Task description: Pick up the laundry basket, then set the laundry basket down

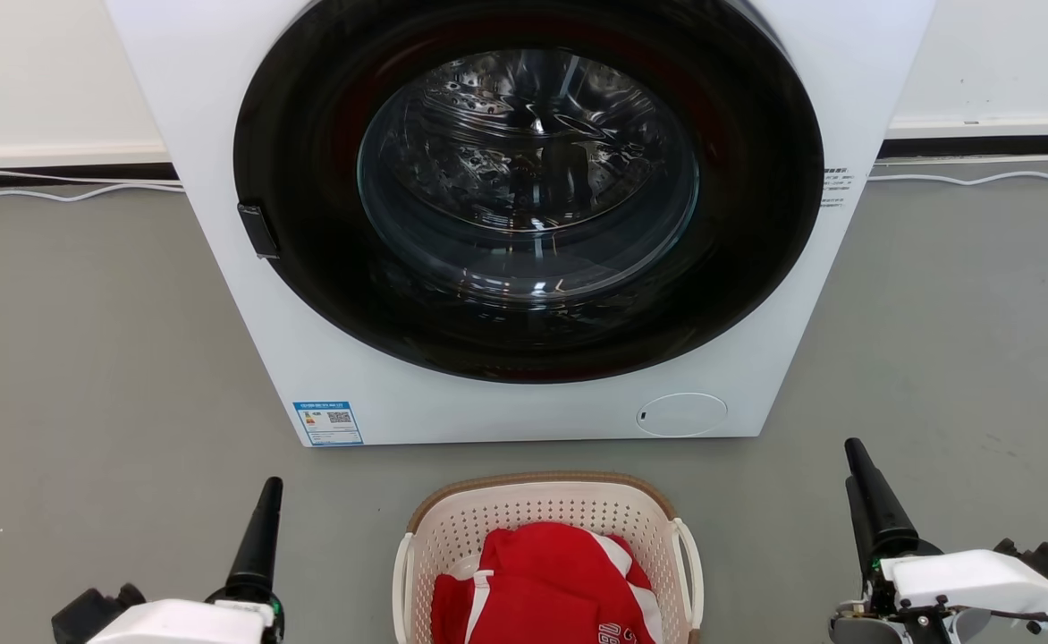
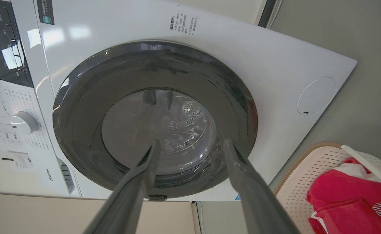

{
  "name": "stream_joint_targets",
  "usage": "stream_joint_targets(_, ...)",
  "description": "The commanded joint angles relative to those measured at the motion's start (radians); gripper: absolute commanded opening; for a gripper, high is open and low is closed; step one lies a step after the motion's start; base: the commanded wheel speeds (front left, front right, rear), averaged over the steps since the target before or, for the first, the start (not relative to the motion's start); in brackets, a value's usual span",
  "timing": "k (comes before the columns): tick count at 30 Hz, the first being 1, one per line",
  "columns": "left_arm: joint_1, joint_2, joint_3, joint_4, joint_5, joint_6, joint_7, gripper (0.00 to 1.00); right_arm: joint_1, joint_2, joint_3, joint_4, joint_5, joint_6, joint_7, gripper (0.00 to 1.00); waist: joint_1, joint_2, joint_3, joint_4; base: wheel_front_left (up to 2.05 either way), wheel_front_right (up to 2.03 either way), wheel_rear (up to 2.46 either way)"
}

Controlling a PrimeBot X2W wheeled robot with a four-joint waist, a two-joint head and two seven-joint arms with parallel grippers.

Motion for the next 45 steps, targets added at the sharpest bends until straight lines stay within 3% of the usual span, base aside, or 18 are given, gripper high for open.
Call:
stream_joint_targets(1,-0.05,0.019,-0.001,-0.04,0.057,-0.002,-0.011,1.0,-0.049,-0.011,0.012,-0.035,-0.038,0.003,-0.016,1.0,-0.0001,-0.0001,0.0,0.0,0.0,0.0,0.0)
stream_joint_targets(8,-0.049,0.017,0.003,-0.043,0.184,-0.003,-0.029,1.0,-0.053,-0.016,0.032,-0.043,-0.128,0.003,-0.033,1.0,-0.0001,-0.0001,0.001,0.0,0.0,0.0,0.0)
stream_joint_targets(20,-0.054,0.017,-0.004,-0.057,0.368,-0.003,-0.064,1.0,-0.062,-0.027,0.062,-0.048,-0.408,0.004,-0.069,1.0,-0.0001,-0.0001,0.003,-0.001,0.0,0.0,0.0)
stream_joint_targets(45,-0.065,0.046,-0.045,-0.092,0.633,-0.005,-0.137,1.0,-0.084,-0.032,0.116,-0.049,-0.71,0.006,-0.142,1.0,-0.0002,-0.0001,0.004,-0.005,0.0,0.0,0.0)
